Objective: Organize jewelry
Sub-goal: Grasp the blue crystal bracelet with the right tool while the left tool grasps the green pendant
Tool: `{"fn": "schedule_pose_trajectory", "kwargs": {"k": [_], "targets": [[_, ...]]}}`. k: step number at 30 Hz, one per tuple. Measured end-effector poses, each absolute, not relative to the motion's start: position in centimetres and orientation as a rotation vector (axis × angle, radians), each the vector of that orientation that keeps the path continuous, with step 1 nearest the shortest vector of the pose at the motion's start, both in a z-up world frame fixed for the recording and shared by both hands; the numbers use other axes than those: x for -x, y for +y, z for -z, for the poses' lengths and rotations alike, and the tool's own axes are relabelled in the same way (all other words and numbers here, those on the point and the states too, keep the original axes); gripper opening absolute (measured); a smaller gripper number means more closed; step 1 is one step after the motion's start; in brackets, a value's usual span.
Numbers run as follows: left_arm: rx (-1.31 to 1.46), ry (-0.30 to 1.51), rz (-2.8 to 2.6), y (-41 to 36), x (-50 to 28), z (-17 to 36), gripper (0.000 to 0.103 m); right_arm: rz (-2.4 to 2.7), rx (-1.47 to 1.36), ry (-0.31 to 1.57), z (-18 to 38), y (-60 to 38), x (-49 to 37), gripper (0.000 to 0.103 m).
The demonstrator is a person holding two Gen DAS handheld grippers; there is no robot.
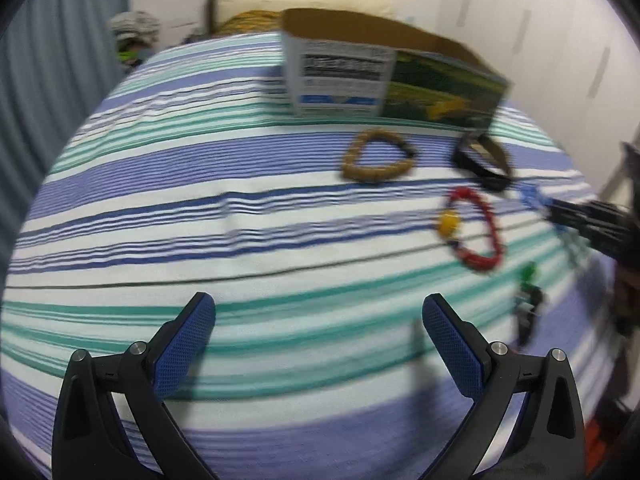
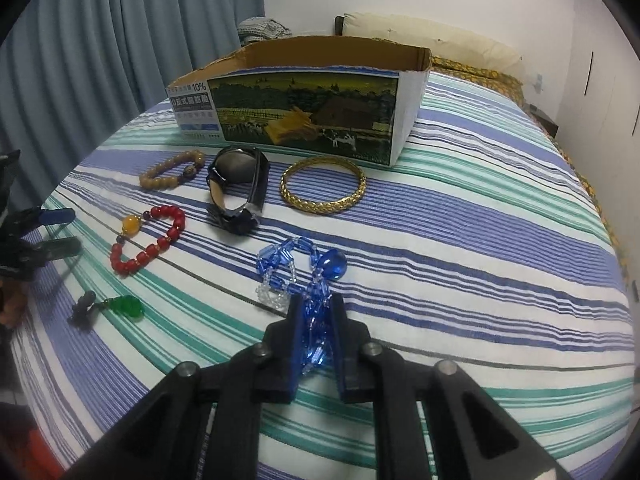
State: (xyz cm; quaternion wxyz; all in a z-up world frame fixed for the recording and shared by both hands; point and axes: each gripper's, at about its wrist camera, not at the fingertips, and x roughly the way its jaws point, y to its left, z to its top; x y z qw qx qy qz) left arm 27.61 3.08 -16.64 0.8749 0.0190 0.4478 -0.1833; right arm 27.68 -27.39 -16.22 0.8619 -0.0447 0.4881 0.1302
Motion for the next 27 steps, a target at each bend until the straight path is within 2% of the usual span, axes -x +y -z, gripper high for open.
{"fn": "schedule_pose_trajectory", "kwargs": {"k": [7, 11, 13, 17, 18, 19, 20, 21, 22, 27], "targets": [[-0.084, 0.862, 0.664, -3.1, -23.3, 14.2, 0.102, -0.259, 0.128, 1.018, 16.2, -26.9, -27.5, 0.013], [-0.176, 0.885, 0.69, -7.1, -23.2, 15.0, 0.1, -0.258, 0.13, 1.018, 16.2, -26.9, -27.5, 0.013], [-0.224, 0.918, 0.653, -8.6, -23.6, 16.0, 0.082, -0.257, 0.133, 1.018, 16.2, -26.9, -27.5, 0.013], [-0.274, 0.904, 0.607, -9.7, -23.4, 16.6, 0.076, -0.255, 0.139, 1.016, 16.2, -26.8, -27.4, 0.013], [-0.279, 0.895, 0.605, -9.9, -23.2, 16.6, 0.067, -0.255, 0.138, 1.017, 16.2, -26.9, -27.4, 0.013], [-0.278, 0.886, 0.608, -9.9, -23.0, 16.5, 0.051, -0.256, 0.137, 1.017, 16.2, -26.8, -27.4, 0.013], [-0.273, 0.882, 0.615, -9.9, -22.8, 16.4, 0.04, -0.256, 0.137, 1.017, 16.2, -26.8, -27.4, 0.013], [-0.269, 0.877, 0.615, -10.0, -22.6, 16.3, 0.017, -0.256, 0.136, 1.017, 16.2, -26.8, -27.4, 0.013], [-0.267, 0.875, 0.614, -10.0, -22.5, 16.3, 0.009, -0.256, 0.135, 1.017, 16.2, -26.8, -27.4, 0.013], [-0.211, 0.851, 0.582, -9.2, -22.3, 15.9, 0.008, -0.283, 0.064, 1.026, 16.2, -27.7, -27.6, 0.013]]}}
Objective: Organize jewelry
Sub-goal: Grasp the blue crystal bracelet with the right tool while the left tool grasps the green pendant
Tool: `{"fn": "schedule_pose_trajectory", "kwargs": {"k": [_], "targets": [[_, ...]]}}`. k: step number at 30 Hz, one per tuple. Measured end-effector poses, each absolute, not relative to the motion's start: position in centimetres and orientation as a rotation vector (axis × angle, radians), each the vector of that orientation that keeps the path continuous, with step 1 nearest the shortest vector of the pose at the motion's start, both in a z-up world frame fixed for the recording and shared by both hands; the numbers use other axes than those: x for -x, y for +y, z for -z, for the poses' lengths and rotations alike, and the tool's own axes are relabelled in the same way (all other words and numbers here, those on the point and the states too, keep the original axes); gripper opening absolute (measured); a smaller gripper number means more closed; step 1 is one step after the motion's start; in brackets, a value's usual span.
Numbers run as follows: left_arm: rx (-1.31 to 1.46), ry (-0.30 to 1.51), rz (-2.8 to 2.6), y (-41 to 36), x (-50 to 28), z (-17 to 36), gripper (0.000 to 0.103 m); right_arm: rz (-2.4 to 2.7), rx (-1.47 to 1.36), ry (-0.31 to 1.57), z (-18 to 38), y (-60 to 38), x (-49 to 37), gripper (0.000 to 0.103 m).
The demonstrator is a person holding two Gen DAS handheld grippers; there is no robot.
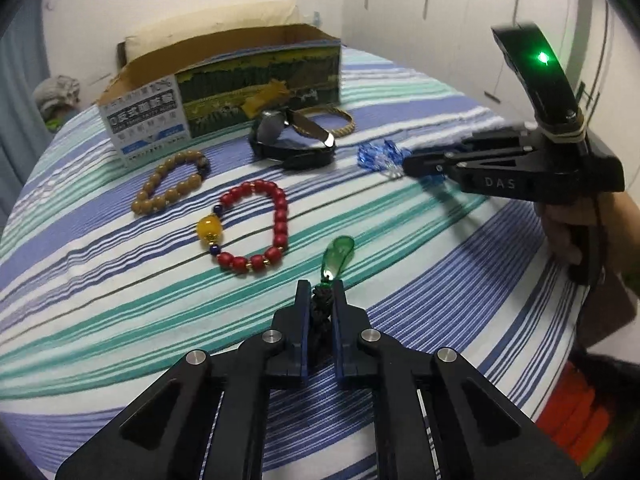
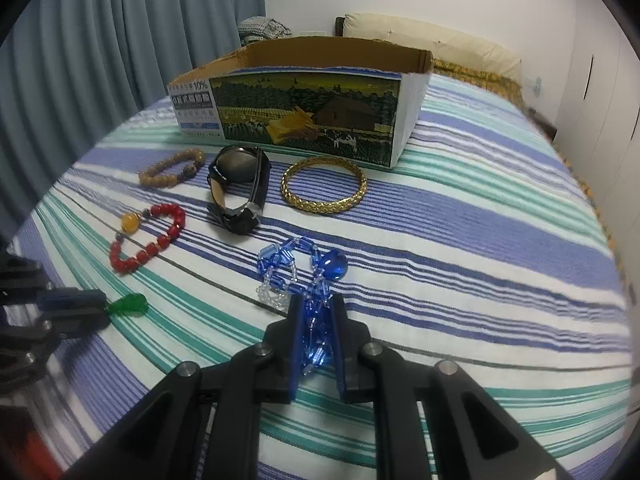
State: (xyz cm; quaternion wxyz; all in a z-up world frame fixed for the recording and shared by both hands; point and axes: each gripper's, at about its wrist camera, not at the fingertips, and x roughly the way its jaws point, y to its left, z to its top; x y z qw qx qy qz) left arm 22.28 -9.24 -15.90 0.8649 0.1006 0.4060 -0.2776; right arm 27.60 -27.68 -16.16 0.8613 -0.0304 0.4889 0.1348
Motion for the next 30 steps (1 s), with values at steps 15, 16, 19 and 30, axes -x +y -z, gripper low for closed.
{"fn": "schedule_pose_trajectory", "kwargs": {"k": [15, 16, 19, 30], "targets": [[-0.039, 0.848, 0.47, -4.4, -22.9, 14.9, 0.008, -0.304, 0.144, 1.069, 16.0, -26.2, -27.3, 0.042], [-0.035, 0.848, 0.468, -4.2, -22.8, 14.9, 0.008, -0.303, 0.147, 1.066, 16.0, -26.2, -27.2, 0.042], [-0.027, 0.847, 0.457, -3.7, -22.8, 14.8, 0.008, -0.292, 0.134, 1.065, 16.0, -26.4, -27.4, 0.03], [0.076, 0.814, 0.44, -0.6, -23.1, 11.5, 0.007, -0.314, 0.018, 0.994, 10.3, -27.8, -25.7, 0.012]]}}
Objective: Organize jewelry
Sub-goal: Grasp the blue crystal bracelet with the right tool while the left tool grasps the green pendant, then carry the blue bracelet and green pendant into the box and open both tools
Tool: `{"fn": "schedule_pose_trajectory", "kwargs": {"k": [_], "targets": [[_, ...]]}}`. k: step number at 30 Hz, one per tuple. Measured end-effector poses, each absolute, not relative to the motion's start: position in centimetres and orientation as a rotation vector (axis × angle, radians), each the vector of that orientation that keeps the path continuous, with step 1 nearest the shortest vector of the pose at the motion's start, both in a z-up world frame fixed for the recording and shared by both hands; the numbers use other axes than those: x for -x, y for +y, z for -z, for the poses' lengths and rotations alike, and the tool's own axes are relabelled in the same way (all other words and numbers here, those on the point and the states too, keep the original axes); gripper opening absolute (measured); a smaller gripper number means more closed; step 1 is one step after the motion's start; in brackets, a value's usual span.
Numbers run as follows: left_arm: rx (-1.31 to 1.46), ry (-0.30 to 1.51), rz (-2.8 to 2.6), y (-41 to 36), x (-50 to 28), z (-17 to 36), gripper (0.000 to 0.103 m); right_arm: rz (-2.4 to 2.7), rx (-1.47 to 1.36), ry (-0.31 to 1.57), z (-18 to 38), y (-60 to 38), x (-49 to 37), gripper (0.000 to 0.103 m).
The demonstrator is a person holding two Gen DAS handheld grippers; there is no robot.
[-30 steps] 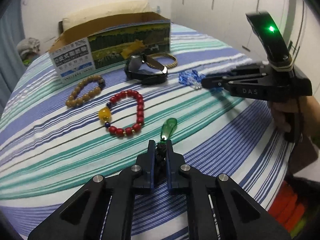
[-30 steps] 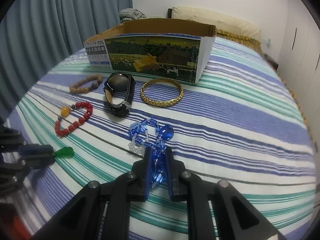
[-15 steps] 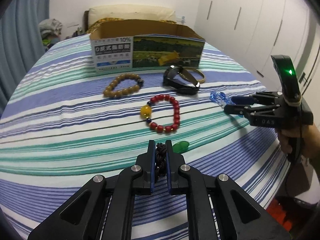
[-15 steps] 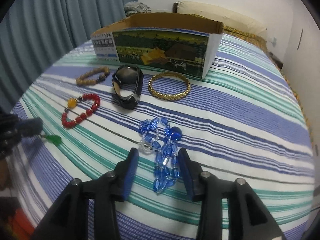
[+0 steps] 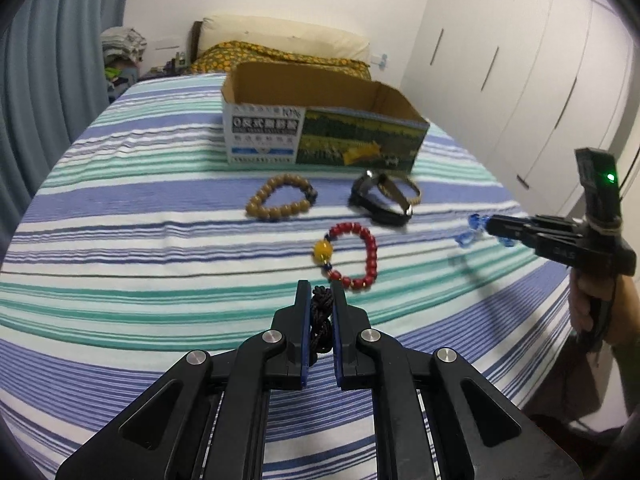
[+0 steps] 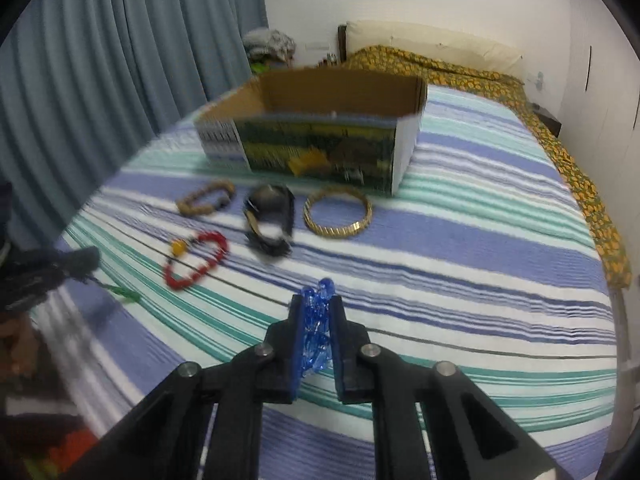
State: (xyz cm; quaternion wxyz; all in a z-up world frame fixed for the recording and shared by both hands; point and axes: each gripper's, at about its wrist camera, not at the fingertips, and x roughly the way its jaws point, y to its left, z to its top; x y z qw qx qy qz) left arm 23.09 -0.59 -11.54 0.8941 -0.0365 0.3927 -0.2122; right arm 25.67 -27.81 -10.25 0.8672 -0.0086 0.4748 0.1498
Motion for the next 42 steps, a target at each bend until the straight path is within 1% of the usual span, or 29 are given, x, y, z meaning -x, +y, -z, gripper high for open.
{"fn": "schedule_pose_trajectory", "kwargs": {"k": [6, 32, 42], "targets": [[0.087, 0.796, 0.421, 0.5, -23.3, 10.2, 0.007, -0.335, -0.023, 0.956, 7.4, -28.2, -24.7, 0.012], [0.077, 0.79, 0.405, 2.1, -25.0, 8.1, 0.007, -0.361, -0.097, 0.949, 6.0, -27.8, -24.0, 0.012], [0.059, 0.76, 0.434, 2.2, -27.3, 5.3, 0.007, -0.363, -0.074, 0.933, 4.6, -27.9, -25.6, 0.012]]}}
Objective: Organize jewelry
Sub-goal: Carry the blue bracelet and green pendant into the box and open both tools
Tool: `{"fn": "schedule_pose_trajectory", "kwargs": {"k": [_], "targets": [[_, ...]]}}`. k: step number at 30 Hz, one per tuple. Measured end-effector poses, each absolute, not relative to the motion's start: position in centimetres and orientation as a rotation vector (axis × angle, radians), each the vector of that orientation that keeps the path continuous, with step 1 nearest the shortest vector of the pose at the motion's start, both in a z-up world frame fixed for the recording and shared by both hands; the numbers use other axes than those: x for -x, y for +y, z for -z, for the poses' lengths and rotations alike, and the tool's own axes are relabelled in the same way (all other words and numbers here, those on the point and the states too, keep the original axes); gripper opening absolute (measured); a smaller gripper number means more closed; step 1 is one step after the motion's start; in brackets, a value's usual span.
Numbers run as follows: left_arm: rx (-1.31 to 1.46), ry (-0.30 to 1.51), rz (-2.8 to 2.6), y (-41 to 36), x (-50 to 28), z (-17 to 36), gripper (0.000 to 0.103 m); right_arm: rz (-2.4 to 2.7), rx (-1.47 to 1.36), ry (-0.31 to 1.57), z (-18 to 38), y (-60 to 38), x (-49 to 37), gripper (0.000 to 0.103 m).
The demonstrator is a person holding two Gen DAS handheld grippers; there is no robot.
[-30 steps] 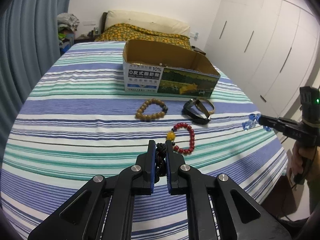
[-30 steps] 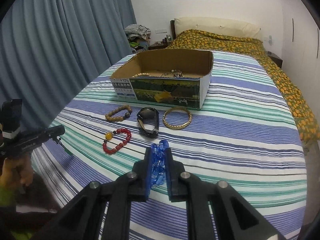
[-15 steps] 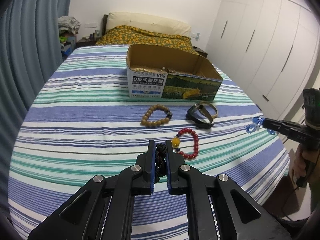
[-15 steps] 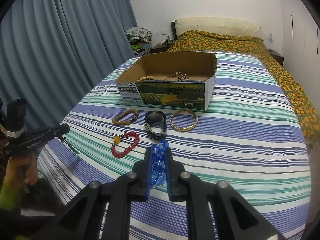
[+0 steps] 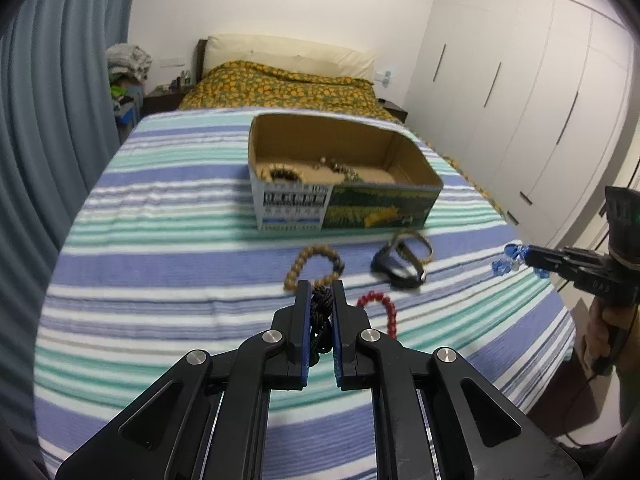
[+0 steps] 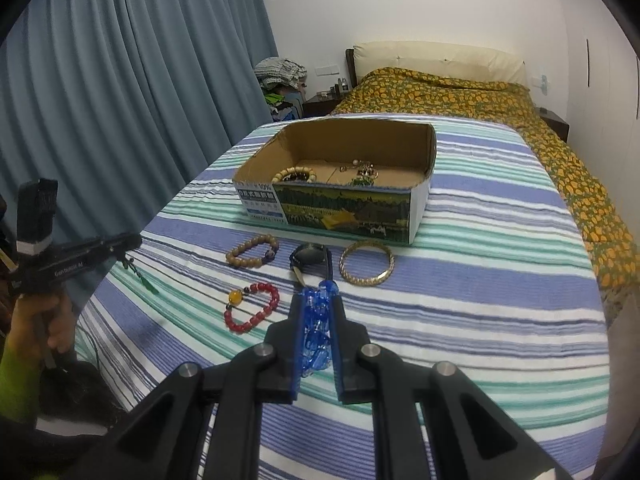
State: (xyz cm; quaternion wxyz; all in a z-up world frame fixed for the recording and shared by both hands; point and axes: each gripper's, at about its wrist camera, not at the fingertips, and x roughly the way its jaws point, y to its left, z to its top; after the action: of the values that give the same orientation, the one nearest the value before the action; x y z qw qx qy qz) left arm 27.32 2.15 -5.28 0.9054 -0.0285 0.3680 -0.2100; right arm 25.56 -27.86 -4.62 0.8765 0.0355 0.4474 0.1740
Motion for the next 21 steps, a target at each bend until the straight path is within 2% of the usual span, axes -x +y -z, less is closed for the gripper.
{"fn": "schedule_pose_trajectory", "kwargs": {"k": [11, 21], "targets": [[0.054, 0.724, 0.529, -0.5, -34.4, 0.2, 0.007, -0.38, -0.022, 0.9, 2.5, -27.3, -31.7, 0.012], [0.099, 0.814, 0.591, -6.2, -45.9, 0.3, 0.007, -0.337, -0.031, 0.933, 3.9, -27.2, -43.6, 0.012]]}}
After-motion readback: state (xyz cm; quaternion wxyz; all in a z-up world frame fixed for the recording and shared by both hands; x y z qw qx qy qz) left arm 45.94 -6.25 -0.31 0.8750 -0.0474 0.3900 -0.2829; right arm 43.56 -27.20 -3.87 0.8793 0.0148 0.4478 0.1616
